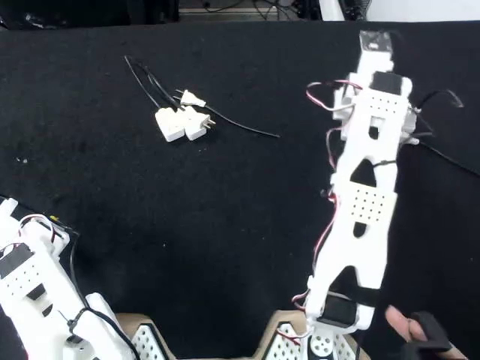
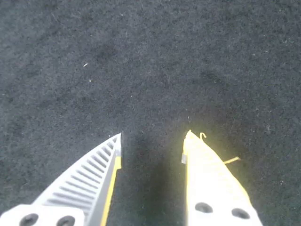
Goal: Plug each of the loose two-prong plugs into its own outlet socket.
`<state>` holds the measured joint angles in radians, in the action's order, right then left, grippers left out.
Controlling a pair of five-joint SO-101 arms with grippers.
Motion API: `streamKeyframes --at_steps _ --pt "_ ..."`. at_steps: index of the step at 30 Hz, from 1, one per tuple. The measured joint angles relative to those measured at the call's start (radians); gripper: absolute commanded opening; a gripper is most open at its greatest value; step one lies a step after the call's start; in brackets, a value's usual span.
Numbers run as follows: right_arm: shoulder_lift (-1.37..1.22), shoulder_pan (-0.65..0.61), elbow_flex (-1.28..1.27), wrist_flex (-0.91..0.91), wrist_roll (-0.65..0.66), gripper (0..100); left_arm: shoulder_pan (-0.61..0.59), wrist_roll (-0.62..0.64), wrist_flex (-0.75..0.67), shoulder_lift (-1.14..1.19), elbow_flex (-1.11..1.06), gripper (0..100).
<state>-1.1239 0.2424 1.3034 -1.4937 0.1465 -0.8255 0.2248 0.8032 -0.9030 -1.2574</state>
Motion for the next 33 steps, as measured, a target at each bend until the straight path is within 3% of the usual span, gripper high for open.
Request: streamKeyframes --at_steps 8,22,33 --pt "0.005 -0.11 0.298 -0.078 0.0 34.8 0.0 0.0 0.0 0.0 0.0 22" --pt "0.207 -0.141 0.311 -0.15 0.0 34.7 0.0 0.0 0.0 0.0 0.0 22" --pt "0.341 -0.278 0.298 -0.242 -0.051 34.7 0.0 0.0 0.0 0.0 0.0 22"
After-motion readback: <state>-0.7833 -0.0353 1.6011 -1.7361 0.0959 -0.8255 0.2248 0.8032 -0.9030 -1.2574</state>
